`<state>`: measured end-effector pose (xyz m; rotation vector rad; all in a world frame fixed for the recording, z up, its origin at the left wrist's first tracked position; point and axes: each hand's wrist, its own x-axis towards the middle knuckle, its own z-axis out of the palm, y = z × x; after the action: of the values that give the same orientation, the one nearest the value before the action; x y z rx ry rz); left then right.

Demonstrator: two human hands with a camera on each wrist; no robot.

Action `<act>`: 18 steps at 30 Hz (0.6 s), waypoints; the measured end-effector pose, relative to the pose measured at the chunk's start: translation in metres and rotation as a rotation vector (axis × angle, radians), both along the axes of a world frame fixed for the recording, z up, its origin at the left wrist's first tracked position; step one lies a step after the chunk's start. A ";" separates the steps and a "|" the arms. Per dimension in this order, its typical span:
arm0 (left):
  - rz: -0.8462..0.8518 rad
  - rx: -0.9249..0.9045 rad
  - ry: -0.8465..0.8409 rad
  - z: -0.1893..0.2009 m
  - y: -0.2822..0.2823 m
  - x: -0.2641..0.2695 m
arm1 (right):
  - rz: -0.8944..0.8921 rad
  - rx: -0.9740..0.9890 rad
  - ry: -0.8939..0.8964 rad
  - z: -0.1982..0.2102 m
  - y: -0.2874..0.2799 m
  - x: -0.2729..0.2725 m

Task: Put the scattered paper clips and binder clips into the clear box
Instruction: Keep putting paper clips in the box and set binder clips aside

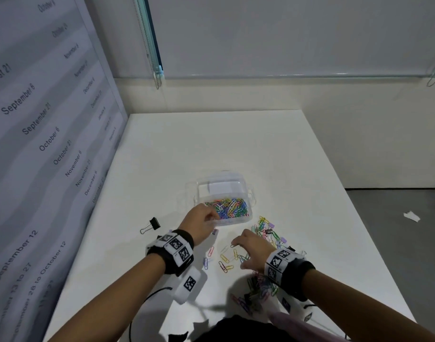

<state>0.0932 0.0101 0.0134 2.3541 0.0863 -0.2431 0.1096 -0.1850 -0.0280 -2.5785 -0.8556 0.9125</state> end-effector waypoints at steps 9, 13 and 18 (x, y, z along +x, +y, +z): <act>-0.262 0.274 0.352 -0.035 -0.001 -0.042 | 0.015 0.014 -0.034 0.001 0.022 -0.009; -0.206 0.221 0.301 -0.043 -0.015 -0.045 | 0.011 0.023 -0.046 -0.001 0.028 -0.015; -0.139 0.165 0.215 -0.042 -0.034 -0.045 | -0.048 0.098 -0.060 0.000 0.029 -0.018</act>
<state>0.0478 -0.0237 -0.0287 2.4931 0.0472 -0.5770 0.0915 -0.1557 -0.0275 -2.5421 -0.8285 0.7645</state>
